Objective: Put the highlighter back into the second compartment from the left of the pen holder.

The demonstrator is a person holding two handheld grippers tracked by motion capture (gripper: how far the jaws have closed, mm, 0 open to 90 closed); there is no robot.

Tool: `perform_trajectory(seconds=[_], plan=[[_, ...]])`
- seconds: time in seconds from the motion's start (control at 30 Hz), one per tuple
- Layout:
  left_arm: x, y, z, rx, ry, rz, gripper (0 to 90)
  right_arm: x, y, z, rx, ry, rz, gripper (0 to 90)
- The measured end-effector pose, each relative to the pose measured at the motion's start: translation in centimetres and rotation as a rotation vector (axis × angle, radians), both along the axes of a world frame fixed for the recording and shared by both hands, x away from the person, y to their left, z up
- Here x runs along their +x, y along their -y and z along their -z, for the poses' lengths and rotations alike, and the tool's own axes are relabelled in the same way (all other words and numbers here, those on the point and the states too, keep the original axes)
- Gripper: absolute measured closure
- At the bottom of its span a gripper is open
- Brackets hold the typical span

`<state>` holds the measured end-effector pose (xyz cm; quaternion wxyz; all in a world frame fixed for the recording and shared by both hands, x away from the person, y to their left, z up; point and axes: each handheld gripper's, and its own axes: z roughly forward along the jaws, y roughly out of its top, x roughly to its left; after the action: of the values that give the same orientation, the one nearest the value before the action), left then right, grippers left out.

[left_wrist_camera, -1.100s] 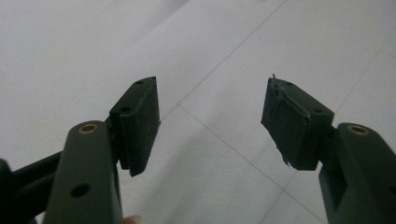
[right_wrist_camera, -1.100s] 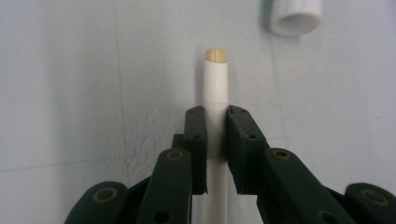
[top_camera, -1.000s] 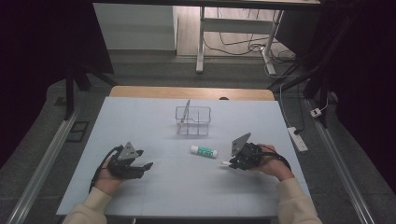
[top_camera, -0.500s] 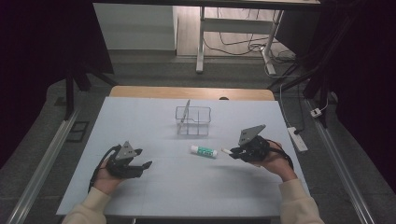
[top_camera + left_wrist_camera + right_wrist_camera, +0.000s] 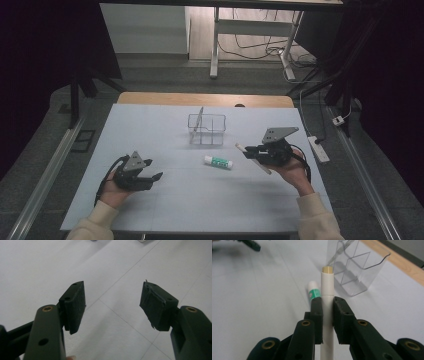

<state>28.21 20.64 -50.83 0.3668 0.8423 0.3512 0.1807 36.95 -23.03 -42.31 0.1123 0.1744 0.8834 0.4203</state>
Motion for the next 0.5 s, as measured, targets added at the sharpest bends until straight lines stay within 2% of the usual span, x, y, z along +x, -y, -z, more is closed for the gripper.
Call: perform_trajectory(seconds=[0.27, 0.5], plan=[[-0.03, -0.10, -0.08, -0.006, 0.002, -0.003, 37.1, 0.13, 0.21, -0.33, 0.089, 0.025, 0.086, 78.0], [-0.16, -0.57, -0.32, -0.035, 0.005, -0.018, 37.0, 0.29, 0.36, -0.74, 0.169, 0.058, 0.163, 78.0]])
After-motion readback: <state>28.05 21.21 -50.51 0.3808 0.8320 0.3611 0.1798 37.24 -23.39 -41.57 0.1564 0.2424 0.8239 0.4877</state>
